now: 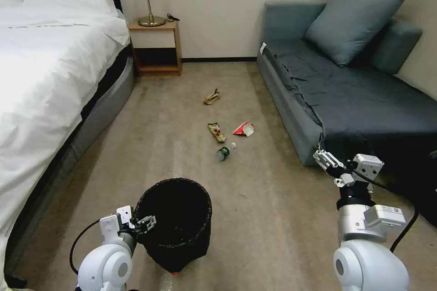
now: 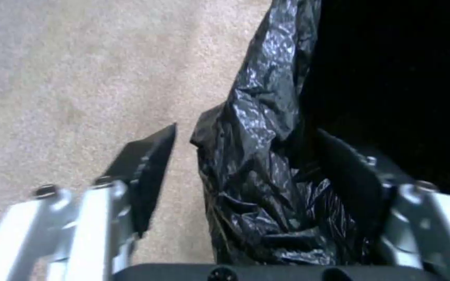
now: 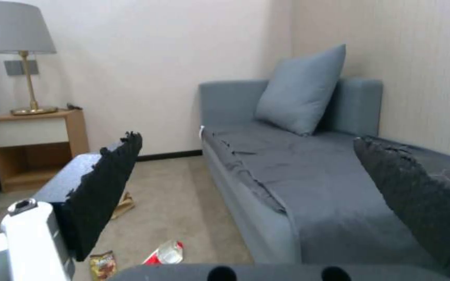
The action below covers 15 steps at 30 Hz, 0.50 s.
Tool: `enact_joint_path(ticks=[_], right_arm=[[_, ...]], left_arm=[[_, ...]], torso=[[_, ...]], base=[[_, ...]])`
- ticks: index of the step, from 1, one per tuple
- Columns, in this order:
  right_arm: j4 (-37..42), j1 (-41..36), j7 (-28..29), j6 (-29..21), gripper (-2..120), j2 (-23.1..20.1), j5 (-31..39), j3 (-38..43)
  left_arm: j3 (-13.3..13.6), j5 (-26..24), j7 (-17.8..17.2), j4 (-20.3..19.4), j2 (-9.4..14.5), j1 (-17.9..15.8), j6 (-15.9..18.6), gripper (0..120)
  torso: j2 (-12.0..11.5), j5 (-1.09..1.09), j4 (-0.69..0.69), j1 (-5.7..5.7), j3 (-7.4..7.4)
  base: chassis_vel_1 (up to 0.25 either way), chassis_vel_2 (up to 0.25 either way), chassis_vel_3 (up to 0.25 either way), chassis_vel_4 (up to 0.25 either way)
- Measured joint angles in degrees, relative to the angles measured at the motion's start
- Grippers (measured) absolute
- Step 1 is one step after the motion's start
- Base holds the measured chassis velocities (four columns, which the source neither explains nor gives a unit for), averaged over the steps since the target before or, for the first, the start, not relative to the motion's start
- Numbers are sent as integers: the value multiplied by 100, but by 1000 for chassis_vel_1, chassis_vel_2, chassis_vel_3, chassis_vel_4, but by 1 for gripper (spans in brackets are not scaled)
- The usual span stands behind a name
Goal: Pick up the trash bin, then pick up the garbage on the floor and place it into the trash bin.
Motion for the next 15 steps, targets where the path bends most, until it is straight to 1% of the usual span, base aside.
enact_joint_path(ticks=[1,4,5,8,9,10,11,12,13,14,15], right_arm=[[0,0,0,0,100,0,0,0],[-12,1,14,10,100,-15,0,9],[-12,1,14,10,100,-15,0,9],[-31,17,27,16,100,-28,4,16],[-31,17,27,16,100,-28,4,16],[-39,29,30,17,100,-31,7,16],[-41,35,31,17,100,-31,9,16],[-44,43,31,17,100,-32,10,16],[-44,43,31,17,100,-32,10,16],[-46,47,32,18,100,-32,12,15],[-47,48,32,18,100,-33,13,13]], left_arm=[[0,0,0,0,0,0,0,69],[10,-1,-5,17,-22,-17,-2,55],[10,-1,-5,17,-22,-17,-2,55],[10,-1,-6,17,-39,-15,-4,40],[10,-1,-6,17,-39,-15,-4,40],[9,-2,-6,17,-45,-13,-4,34],[8,-3,-6,17,-49,-12,-4,32],[4,-5,-6,16,-52,-10,-4,27],[4,-5,-6,16,-52,-10,-4,27],[-9,-15,-6,14,-54,-5,-4,20],[-17,-26,-6,10,-54,2,-4,17]], torso=[[0,0,0,0,0],[0,0,0,0,0],[0,0,0,0,0],[0,0,0,0,0],[0,0,0,0,0],[0,0,0,0,0],[0,0,0,0,0],[0,0,0,0,0],[0,0,0,0,0],[0,0,0,0,0],[0,0,0,0,0]], base=[[0,0,0,0],[0,0,0,0],[0,0,0,0],[0,0,0,0],[0,0,0,0],[0,0,0,0],[0,0,0,0],[0,0,0,0],[0,0,0,0],[0,0,0,0],[0,0,0,0]])
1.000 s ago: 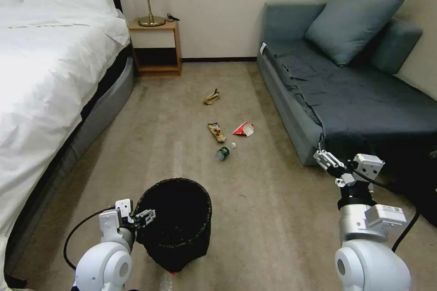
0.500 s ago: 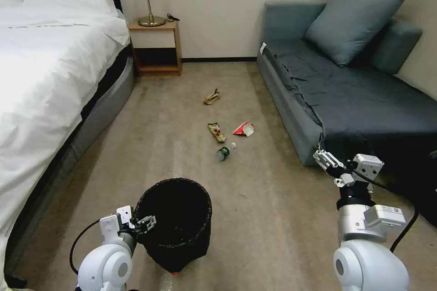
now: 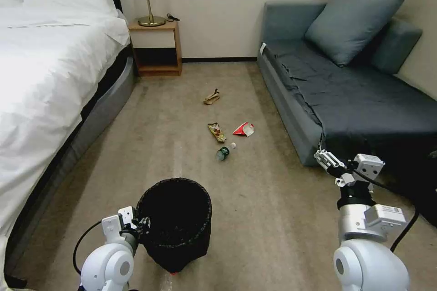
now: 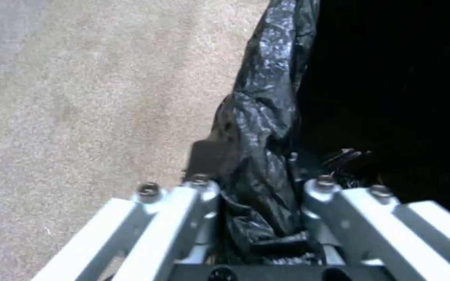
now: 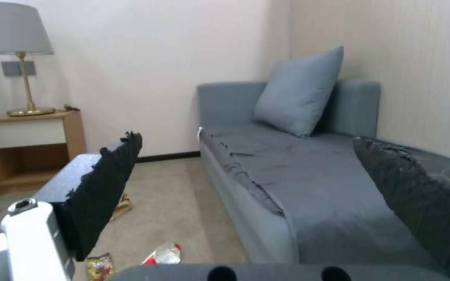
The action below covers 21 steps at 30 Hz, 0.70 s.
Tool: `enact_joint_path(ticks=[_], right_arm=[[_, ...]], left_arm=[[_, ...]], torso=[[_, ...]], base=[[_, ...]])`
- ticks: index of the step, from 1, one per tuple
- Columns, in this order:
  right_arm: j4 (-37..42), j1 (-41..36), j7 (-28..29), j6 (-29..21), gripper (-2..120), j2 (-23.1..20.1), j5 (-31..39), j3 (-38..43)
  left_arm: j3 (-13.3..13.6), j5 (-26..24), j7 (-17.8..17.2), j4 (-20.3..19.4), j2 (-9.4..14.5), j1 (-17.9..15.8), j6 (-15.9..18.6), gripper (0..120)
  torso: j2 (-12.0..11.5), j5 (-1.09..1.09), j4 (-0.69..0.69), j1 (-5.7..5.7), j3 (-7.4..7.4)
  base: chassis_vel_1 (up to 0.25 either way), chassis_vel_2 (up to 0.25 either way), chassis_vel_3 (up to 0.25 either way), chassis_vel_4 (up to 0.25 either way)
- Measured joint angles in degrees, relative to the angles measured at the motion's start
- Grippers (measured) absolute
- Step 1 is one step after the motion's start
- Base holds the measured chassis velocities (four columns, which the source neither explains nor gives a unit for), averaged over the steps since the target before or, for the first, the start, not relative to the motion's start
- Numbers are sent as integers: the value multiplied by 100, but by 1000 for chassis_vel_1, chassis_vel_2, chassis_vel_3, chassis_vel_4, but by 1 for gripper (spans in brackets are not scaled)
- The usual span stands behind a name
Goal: Pick up the trash bin, then pick up the garbage on the floor and place it into the trash bin.
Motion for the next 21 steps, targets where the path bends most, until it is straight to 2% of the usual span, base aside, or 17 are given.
enact_joint_path(ticks=[5,10,14,17,18,21], right_arm=[[-1,-25,11,1,100,-6,45,-17],[0,-63,96,1,100,-27,103,-49],[4,-89,162,67,100,-62,242,-43],[-11,-127,172,319,100,-102,281,-32],[-11,-127,172,319,100,-102,281,-32],[-69,-224,194,580,100,-130,277,-129]], left_arm=[[-48,-61,12,-36,-24,25,-7,3],[-91,-83,9,-61,-80,39,-7,3],[-206,-69,-5,-231,-163,52,-3,3],[-427,181,-2,-632,-198,58,0,3],[-427,181,-2,-632,-198,58,0,3],[-618,544,157,-1031,-213,64,0,3]], torso=[[0,0,-1,0,0],[0,-1,0,0,0],[0,0,0,0,0],[0,1,0,0,0],[0,1,0,0,0],[0,1,0,0,0]], base=[[0,0,0,0],[0,0,0,0],[0,0,0,0],[0,0,0,0],[0,0,0,0],[0,0,0,0]])
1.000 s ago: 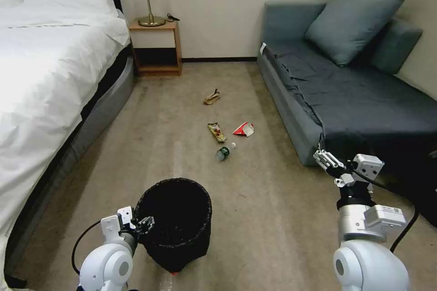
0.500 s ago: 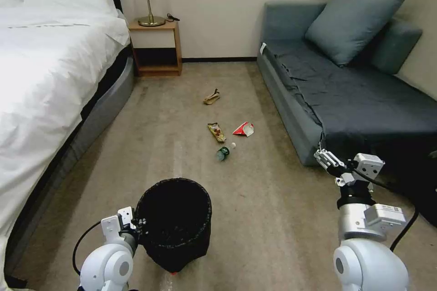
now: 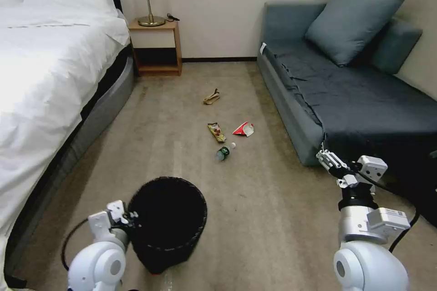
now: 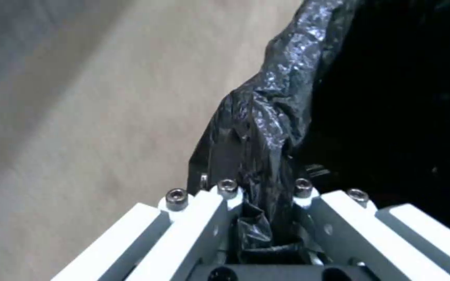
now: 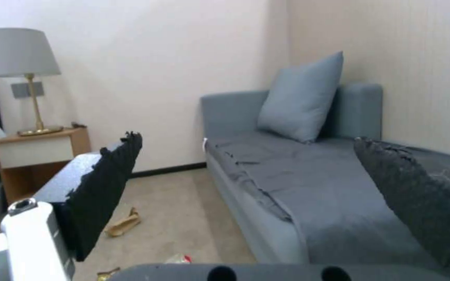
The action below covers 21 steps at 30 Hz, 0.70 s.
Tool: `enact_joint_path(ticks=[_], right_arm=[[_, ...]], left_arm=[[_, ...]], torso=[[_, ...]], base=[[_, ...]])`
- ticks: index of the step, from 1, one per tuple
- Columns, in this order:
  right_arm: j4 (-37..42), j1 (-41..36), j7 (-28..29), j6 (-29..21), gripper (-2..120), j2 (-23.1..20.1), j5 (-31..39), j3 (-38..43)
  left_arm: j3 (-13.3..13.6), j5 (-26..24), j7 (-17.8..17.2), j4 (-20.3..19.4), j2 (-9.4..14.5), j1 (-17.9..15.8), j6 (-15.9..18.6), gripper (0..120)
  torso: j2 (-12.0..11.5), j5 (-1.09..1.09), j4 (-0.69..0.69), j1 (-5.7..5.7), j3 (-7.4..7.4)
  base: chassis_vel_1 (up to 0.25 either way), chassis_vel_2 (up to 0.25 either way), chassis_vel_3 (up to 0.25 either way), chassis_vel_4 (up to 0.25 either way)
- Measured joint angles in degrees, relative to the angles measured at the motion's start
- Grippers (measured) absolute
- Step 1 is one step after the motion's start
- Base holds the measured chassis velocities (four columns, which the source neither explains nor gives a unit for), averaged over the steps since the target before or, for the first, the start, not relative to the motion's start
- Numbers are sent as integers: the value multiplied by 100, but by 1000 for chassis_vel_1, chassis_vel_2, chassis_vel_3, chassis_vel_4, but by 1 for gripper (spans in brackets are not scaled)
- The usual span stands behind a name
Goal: Pick up the trash bin, then pick up the garbage on the floor and place it into the trash bin.
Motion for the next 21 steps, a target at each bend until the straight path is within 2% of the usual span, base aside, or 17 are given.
enact_joint_path(ticks=[1,3,5,6,8,21], right_arm=[[0,0,0,0,100,0,0,0],[-68,-60,0,201,100,-17,-19,-85],[-68,-60,0,201,100,-17,-19,-85],[-125,-112,-33,373,100,-30,-42,-145],[-179,-169,-171,550,100,-42,-38,-201],[-341,-266,-611,893,100,14,-107,-316]], left_arm=[[0,0,0,0,0,0,0,3],[-151,330,148,-217,-27,5,0,3],[-151,330,148,-217,-27,5,0,3],[-249,581,280,-322,-56,13,0,3],[-318,764,378,-394,-97,23,0,3],[-334,807,437,-373,-136,-29,1,3]], torso=[[0,0,0,0,0],[0,0,1,0,0],[0,0,1,0,0],[0,0,0,0,0],[0,0,0,0,0],[0,-1,0,0,0]], base=[[0,0,0,0],[0,0,0,0],[0,0,0,0],[0,0,0,0],[0,0,0,0],[0,0,0,0]])
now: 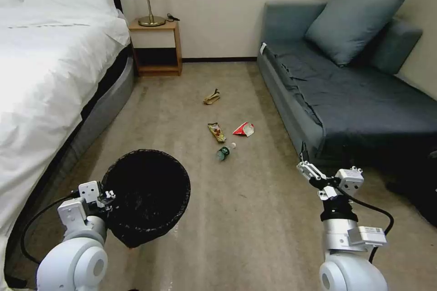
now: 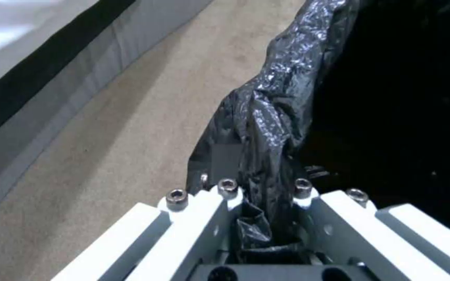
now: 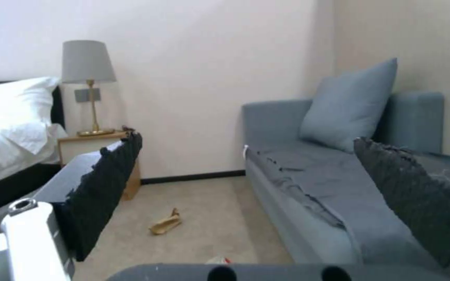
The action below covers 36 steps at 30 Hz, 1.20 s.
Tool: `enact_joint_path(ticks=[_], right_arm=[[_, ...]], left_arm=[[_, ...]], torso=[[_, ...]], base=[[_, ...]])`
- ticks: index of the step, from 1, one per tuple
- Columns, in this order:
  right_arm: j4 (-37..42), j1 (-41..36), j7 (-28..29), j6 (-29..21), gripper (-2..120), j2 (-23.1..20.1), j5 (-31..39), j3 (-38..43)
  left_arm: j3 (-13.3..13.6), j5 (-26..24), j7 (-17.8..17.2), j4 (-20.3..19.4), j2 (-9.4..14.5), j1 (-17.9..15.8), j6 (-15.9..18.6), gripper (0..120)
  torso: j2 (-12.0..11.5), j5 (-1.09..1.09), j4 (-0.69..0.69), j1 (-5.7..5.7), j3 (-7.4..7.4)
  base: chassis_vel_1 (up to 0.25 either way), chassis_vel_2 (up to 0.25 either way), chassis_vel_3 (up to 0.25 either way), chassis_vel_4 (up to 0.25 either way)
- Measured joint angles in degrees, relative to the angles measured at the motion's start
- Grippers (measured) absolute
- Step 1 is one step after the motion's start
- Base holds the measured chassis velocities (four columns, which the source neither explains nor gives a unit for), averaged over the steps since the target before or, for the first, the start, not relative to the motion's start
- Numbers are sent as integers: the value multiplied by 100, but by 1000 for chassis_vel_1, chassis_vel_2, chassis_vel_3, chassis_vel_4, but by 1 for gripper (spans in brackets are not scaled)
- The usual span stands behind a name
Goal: Pick up the trash bin, then pick up the garbage on the floor and place it into the trash bin.
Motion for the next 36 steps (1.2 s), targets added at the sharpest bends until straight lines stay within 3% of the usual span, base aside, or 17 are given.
enact_joint_path(ticks=[11,36], right_arm=[[-41,-27,-140,76,100,59,-58,-40],[-300,143,-202,82,100,164,-239,-286]], left_arm=[[-57,-21,12,70,24,-56,-1,3],[-190,-76,13,372,41,-291,-2,3]], torso=[[0,0,0,0,0],[0,0,0,0,0]], base=[[-38,38,39,-31],[-119,117,119,-118]])
